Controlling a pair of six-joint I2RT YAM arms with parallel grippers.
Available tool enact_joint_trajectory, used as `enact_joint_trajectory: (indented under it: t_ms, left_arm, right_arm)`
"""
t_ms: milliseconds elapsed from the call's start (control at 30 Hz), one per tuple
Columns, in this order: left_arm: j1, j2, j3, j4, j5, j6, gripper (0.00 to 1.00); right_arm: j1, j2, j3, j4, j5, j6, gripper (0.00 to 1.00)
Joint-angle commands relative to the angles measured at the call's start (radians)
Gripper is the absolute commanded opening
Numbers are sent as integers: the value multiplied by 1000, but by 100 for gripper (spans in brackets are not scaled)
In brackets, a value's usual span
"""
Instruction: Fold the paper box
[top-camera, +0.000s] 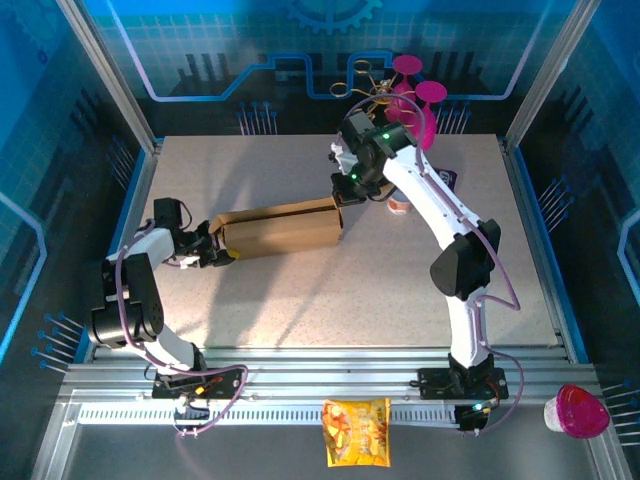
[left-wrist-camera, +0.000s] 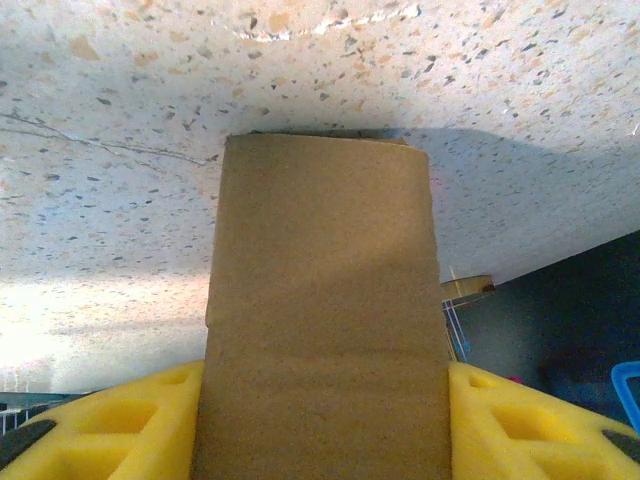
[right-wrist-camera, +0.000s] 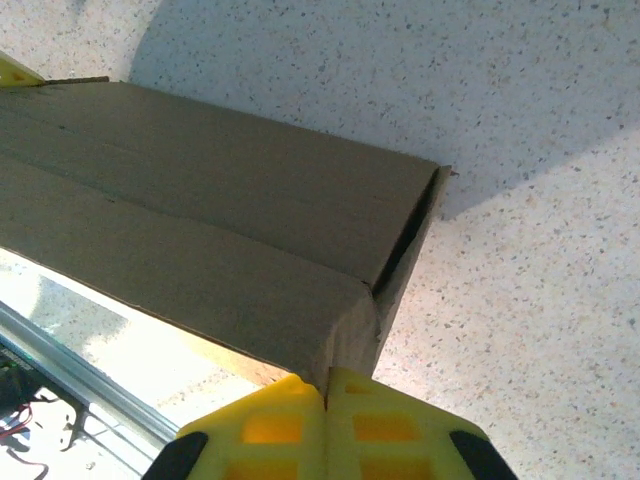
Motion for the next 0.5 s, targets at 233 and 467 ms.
enact_joint_trajectory:
  t_ms: [233, 467]
  left_arm:
    - [6, 17, 16, -29, -22, 13, 30]
    - [5, 19, 16, -30, -25, 15, 26]
  right_arm:
    - [-13, 78, 152, -138, -83, 36, 0]
    - [-20, 64, 162, -163, -96, 39, 0]
